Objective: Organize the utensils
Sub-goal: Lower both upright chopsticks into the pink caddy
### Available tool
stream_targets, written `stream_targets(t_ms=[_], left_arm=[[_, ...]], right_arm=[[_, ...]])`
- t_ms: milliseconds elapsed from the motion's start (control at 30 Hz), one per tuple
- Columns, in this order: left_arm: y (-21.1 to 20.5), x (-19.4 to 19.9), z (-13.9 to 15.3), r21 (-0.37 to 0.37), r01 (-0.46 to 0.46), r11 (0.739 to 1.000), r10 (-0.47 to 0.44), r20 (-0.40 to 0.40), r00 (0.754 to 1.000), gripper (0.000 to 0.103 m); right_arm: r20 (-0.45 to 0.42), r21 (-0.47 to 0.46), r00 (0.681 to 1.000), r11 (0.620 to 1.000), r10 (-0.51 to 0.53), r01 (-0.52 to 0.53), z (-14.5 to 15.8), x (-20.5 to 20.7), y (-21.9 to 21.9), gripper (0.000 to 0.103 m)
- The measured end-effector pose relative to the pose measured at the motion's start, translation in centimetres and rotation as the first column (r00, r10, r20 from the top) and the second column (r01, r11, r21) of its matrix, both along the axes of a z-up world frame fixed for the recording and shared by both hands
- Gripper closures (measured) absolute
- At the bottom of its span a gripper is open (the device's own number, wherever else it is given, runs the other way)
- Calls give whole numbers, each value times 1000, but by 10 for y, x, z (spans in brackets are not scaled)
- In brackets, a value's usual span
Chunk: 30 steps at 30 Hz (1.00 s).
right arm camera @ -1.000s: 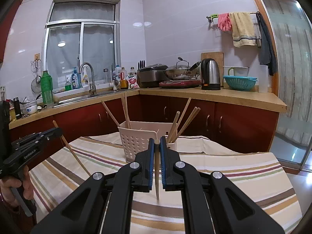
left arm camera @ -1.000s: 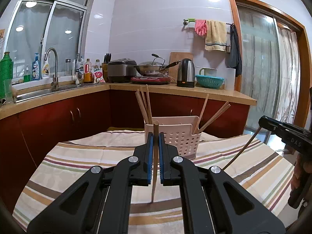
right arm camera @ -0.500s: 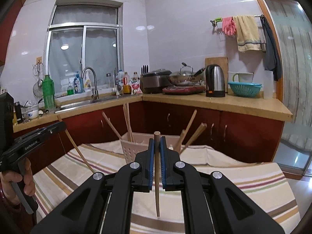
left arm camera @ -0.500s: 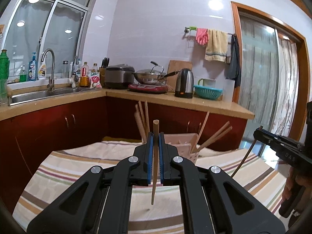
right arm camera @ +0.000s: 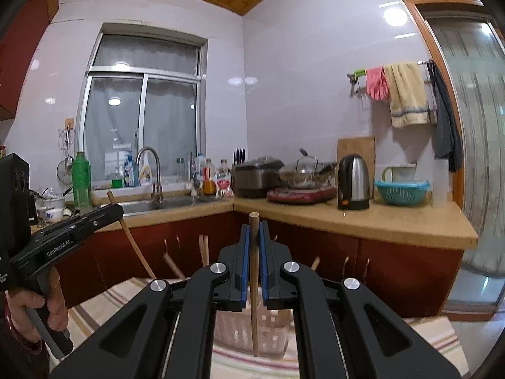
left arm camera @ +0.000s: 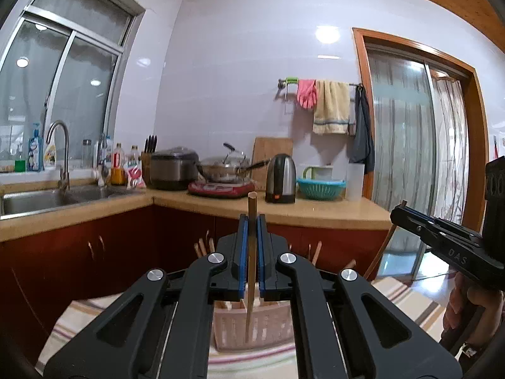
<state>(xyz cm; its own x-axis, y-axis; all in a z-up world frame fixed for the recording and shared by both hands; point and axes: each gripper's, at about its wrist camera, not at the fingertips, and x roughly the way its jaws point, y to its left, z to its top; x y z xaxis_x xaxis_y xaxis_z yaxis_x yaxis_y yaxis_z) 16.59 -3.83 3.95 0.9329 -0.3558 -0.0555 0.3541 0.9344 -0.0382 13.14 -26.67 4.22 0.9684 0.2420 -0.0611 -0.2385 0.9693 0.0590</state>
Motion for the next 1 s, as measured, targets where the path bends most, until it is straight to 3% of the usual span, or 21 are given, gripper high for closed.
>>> stream_targets(t_ms=[200, 600, 1000], left_arm=[[-12, 23, 13, 3, -16, 1000, 15, 58, 998, 97], [-20, 86, 5, -3, -36, 999, 36, 46, 998, 97], [-24, 116, -49, 27, -39, 999, 40, -60, 997, 97]], right_arm=[[46, 4, 999, 1000, -1, 1, 12, 25, 2, 96], [22, 13, 1000, 1000, -19, 19, -3, 90, 3, 96], [-96, 24, 995, 999, -25, 28, -51, 121, 0, 96]])
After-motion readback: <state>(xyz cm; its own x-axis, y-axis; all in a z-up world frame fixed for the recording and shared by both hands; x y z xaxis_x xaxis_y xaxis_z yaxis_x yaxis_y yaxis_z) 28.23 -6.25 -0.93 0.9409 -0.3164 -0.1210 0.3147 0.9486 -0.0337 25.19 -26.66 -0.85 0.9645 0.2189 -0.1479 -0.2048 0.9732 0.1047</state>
